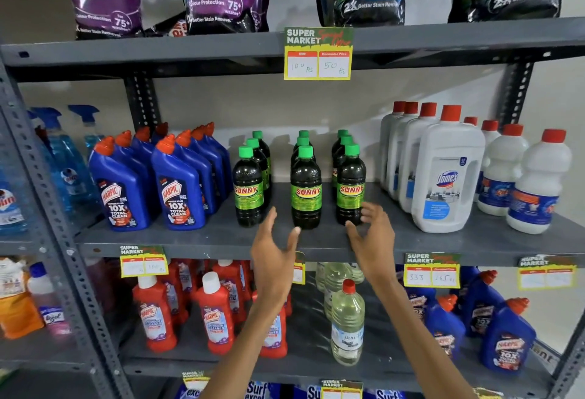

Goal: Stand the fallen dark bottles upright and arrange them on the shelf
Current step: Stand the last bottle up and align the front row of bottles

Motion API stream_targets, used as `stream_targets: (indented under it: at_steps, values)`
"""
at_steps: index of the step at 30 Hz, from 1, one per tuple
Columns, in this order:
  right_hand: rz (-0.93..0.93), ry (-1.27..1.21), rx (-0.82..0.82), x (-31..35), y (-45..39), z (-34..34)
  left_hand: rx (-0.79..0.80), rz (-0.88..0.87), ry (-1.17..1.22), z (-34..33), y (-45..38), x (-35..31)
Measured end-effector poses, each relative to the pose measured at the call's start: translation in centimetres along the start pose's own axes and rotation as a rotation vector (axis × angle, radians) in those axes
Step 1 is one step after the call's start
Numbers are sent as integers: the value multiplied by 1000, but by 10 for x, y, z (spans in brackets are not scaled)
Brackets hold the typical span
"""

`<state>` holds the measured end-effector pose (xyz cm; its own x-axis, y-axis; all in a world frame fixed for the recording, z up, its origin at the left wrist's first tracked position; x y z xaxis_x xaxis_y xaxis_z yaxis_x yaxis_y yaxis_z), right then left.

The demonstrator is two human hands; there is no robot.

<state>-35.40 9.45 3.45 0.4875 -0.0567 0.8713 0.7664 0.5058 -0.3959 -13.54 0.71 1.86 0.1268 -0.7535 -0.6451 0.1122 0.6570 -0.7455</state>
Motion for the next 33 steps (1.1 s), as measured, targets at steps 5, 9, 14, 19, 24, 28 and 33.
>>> stream_targets:
  at_steps: [5, 9, 14, 19, 24, 28, 33]
  values:
    - [-70, 88, 150, 29, 11, -55, -168, 56, -151, 51, -28, 26]
    - [-181, 164, 222, 45, 3, -93, 75, 240, -194, 45, -71, 62]
    - [-219, 175, 172, 42, -7, -101, 149, 269, -160, 40, -85, 76]
    - [-188, 209, 171, 41, -4, -103, 145, 225, -137, 43, -82, 75]
    - [-164, 254, 157, 43, 1, -102, 139, 183, -159, 49, -77, 66]
    - [-155, 267, 157, 44, 4, -100, 151, 184, -158, 49, -75, 62]
    - [-138, 266, 176, 47, 5, -100, 150, 195, -157, 49, -74, 62]
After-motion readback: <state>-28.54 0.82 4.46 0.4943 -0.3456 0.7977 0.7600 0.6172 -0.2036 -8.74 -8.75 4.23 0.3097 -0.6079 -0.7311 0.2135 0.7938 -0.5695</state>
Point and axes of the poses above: each hand's wrist, its own y-axis away from the middle knuckle, its own z-axis out of the back of the hand, x = y × z, the point moved 8 cm from there along -y, towards the middle knuckle, and after that the axes turned 14 degrees about -z, right-handed, at the moved point
